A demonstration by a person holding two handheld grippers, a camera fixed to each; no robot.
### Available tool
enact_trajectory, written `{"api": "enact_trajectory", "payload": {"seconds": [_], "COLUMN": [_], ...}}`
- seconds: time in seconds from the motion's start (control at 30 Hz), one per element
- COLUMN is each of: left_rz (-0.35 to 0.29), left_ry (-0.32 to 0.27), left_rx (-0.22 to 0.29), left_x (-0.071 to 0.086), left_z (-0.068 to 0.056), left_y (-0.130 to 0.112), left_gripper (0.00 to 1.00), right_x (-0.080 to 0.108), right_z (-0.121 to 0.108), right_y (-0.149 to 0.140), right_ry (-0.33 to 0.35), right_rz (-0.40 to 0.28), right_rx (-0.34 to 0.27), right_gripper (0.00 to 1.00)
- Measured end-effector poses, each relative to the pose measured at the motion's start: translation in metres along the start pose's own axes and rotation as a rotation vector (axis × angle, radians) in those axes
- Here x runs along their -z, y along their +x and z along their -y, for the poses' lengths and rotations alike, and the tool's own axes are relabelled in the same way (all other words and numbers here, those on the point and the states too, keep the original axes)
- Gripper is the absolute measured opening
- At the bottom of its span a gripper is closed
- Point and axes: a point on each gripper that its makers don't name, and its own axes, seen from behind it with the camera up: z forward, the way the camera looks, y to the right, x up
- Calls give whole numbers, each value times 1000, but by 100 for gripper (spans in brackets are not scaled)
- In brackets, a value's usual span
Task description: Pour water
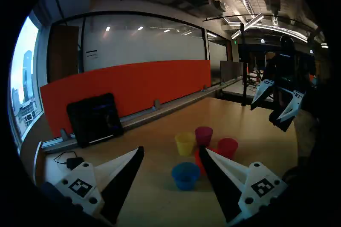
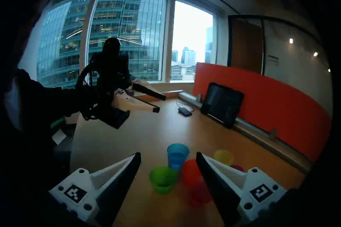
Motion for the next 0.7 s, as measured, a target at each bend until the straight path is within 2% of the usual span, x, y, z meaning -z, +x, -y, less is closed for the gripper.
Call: {"api": "enact_trajectory", "payload": {"seconds": [0.33, 0.7], "left_rz": [87, 197], "left_ry": [-49, -105], "left_rx": [8, -17], "left_x": [-20, -37], "left_z": [-6, -22], "left_y": [-38, -85], "left_gripper": [96, 96], "right_x": [-13, -26], "right_z": [-1, 2], "right_y": [-37, -71], "right_ry": [19, 33], "right_rz": [72, 136], "right_rx": [-3, 11], "right_gripper": [100, 100]}}
